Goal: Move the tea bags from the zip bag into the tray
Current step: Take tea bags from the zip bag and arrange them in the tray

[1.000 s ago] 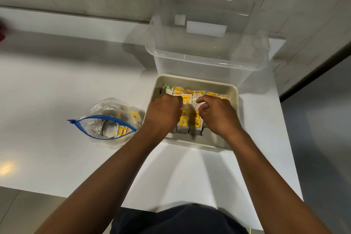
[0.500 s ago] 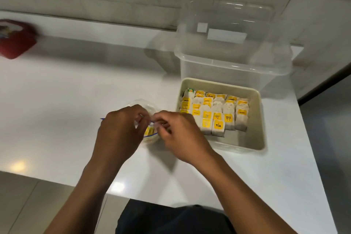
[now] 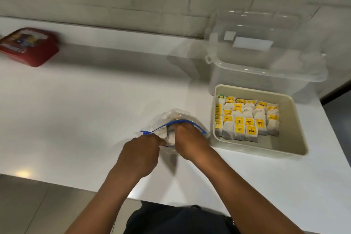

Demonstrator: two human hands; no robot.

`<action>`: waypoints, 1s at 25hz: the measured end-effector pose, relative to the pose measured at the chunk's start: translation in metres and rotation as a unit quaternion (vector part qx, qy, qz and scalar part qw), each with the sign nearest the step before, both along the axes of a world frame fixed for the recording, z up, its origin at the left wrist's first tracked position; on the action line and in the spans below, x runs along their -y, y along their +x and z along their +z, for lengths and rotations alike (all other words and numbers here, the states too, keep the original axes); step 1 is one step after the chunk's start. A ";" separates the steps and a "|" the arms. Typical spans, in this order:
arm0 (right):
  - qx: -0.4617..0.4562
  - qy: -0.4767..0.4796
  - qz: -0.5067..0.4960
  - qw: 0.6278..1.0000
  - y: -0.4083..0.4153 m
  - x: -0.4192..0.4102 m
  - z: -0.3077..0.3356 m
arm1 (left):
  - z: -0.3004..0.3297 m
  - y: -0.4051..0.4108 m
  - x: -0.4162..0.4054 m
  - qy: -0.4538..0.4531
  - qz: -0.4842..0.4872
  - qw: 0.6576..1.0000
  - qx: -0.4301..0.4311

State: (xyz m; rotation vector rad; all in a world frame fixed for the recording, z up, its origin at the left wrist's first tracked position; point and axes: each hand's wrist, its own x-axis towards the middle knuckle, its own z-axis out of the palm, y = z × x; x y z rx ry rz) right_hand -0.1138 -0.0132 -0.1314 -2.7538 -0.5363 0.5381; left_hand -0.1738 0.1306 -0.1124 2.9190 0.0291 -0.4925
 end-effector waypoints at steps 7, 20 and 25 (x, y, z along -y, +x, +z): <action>0.003 -0.054 -0.070 0.996 0.000 -0.025 -0.021 | -0.009 -0.002 -0.003 0.036 -0.071 0.996 -0.026; 0.114 -0.035 -0.022 0.993 -0.035 -0.037 0.015 | 0.011 0.012 -0.003 0.010 0.013 0.997 0.072; 0.114 0.054 -0.085 0.988 -0.037 -0.023 0.031 | 0.012 0.016 -0.012 -0.080 0.017 0.994 0.072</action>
